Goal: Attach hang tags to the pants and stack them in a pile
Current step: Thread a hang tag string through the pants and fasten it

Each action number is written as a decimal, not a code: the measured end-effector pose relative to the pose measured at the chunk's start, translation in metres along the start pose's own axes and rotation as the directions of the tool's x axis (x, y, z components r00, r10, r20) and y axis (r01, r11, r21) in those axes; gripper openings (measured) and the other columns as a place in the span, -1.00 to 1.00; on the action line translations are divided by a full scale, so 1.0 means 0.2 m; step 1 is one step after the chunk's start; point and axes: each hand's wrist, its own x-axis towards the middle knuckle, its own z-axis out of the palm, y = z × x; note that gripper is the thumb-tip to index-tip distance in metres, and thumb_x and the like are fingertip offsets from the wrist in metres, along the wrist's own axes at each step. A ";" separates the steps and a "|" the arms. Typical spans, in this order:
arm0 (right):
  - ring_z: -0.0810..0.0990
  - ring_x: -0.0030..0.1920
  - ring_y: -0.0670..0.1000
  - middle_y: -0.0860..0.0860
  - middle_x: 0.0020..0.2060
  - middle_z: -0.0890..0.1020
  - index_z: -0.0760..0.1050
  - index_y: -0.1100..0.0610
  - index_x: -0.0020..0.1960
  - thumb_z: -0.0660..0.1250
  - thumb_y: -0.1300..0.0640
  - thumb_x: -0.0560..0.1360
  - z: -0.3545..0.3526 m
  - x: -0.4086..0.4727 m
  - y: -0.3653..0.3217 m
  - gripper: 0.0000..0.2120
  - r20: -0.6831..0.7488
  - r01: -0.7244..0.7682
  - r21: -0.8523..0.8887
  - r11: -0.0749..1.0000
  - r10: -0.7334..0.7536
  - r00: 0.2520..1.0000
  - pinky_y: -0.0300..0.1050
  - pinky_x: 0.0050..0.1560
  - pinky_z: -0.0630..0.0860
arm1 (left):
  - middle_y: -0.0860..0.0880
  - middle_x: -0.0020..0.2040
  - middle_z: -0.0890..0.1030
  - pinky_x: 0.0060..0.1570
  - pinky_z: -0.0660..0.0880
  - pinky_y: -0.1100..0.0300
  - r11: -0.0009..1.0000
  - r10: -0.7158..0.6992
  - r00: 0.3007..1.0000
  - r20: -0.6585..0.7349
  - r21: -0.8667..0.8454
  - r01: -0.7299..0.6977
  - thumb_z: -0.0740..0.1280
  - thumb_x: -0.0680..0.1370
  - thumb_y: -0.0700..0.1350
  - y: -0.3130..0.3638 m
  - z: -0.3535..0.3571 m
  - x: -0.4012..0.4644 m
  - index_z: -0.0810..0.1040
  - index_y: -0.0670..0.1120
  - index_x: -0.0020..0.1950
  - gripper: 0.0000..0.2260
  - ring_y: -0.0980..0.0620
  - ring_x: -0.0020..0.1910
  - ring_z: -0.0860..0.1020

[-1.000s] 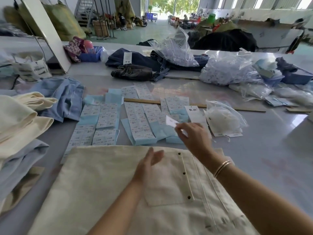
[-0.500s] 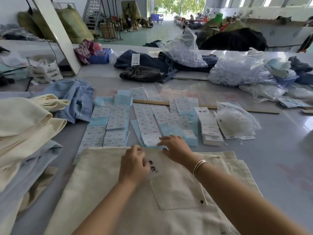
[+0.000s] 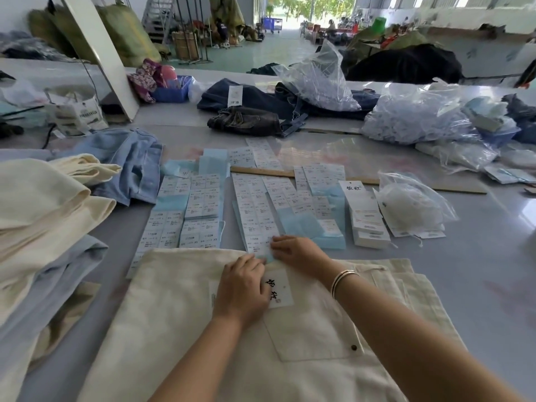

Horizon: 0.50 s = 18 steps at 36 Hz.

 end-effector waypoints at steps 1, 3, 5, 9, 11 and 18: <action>0.45 0.34 0.00 0.03 0.34 0.49 0.53 0.13 0.28 0.30 0.07 0.56 0.00 0.00 0.00 -0.68 0.024 0.012 -0.022 1.000 -0.012 1.000 -0.22 0.33 0.25 | -0.01 -0.11 0.69 -0.07 0.55 0.09 1.000 -0.001 1.000 0.005 0.002 0.001 0.10 0.32 -0.05 0.00 0.00 0.00 0.68 -0.13 -0.12 -0.60 -0.03 0.01 0.65; 0.48 0.31 0.01 0.01 0.31 0.53 0.56 0.11 0.26 0.28 0.05 0.57 0.01 -0.01 0.00 -0.70 0.029 0.033 -0.054 0.998 -0.031 0.999 -0.10 0.34 0.33 | -0.01 -0.12 0.69 -0.08 0.55 0.09 1.000 -0.008 1.000 0.029 0.008 0.007 0.09 0.31 -0.05 0.00 0.00 0.00 0.68 -0.13 -0.12 -0.60 -0.03 0.02 0.65; 0.52 0.26 0.02 0.00 0.26 0.57 0.59 0.09 0.22 0.27 0.02 0.57 0.00 -0.01 0.00 -0.71 0.015 0.038 -0.101 0.994 -0.037 0.999 -0.04 0.31 0.35 | -0.01 -0.12 0.69 -0.08 0.55 0.07 1.000 -0.012 0.999 0.041 0.026 0.011 0.09 0.31 -0.05 0.00 -0.01 0.01 0.68 -0.13 -0.14 -0.60 -0.02 0.02 0.65; 0.56 0.13 0.06 0.02 0.14 0.64 0.60 0.07 0.19 0.19 -0.02 0.60 0.01 0.00 -0.02 -0.69 -0.007 0.047 -0.269 0.962 -0.051 0.999 -0.10 0.22 0.28 | -0.01 -0.08 0.70 -0.01 0.55 0.03 0.999 -0.003 0.999 0.040 0.052 0.001 0.09 0.33 -0.06 0.00 0.00 0.01 0.69 -0.13 -0.11 -0.60 -0.04 0.08 0.64; 0.56 0.10 0.08 0.04 0.10 0.65 0.60 0.09 0.16 0.17 0.00 0.61 0.02 0.00 -0.02 -0.71 -0.020 0.062 -0.287 0.956 -0.071 0.997 -0.10 0.17 0.28 | -0.02 -0.08 0.69 0.00 0.54 0.07 0.999 -0.006 1.000 0.029 0.047 0.005 0.09 0.35 -0.05 0.00 0.01 0.01 0.69 -0.13 -0.10 -0.60 -0.03 0.04 0.65; 0.56 0.04 0.06 0.02 0.07 0.62 0.62 0.10 0.13 0.19 0.06 0.60 0.02 0.01 -0.05 -0.73 -0.027 0.065 -0.253 0.965 -0.075 0.997 -0.08 0.13 0.33 | -0.02 -0.18 0.66 -0.08 0.28 0.14 0.998 -0.011 1.000 -0.029 0.065 0.013 0.12 0.36 -0.05 0.00 0.03 0.00 0.65 -0.10 -0.19 -0.68 -0.03 -0.16 0.63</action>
